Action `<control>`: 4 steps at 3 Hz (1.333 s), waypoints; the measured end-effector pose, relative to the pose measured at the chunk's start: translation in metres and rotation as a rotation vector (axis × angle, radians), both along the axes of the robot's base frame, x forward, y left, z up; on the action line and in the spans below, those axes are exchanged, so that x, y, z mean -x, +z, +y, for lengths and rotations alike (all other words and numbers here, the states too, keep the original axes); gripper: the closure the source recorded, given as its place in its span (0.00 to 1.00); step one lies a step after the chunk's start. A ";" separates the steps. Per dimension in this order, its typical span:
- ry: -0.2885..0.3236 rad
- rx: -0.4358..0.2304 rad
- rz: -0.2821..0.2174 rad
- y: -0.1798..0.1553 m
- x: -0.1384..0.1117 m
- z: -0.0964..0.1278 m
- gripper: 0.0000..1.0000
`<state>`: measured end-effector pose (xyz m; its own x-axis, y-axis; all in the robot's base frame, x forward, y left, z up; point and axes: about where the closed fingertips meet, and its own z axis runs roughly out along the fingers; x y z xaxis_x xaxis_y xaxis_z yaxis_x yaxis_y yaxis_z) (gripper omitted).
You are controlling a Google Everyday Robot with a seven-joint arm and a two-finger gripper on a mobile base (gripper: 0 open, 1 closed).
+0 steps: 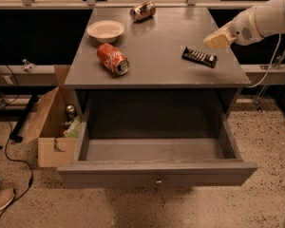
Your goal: Place rxbar chocolate into top drawer
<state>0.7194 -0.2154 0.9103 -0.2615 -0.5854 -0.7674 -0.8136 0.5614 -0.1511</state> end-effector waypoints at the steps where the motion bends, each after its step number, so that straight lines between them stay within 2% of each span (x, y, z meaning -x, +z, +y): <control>1: -0.010 -0.003 0.014 -0.004 0.002 0.004 0.58; 2: -0.025 -0.010 0.040 -0.014 -0.003 0.004 0.35; 3: -0.044 0.006 0.078 -0.027 -0.011 0.002 0.04; 4: -0.050 0.027 0.106 -0.036 -0.016 0.002 0.00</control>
Offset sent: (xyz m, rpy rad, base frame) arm 0.0103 -0.0050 -0.0220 0.0171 0.0664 -0.0557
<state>0.7357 -0.2129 0.8739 -0.3697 -0.5896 -0.7181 -0.7966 0.5990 -0.0817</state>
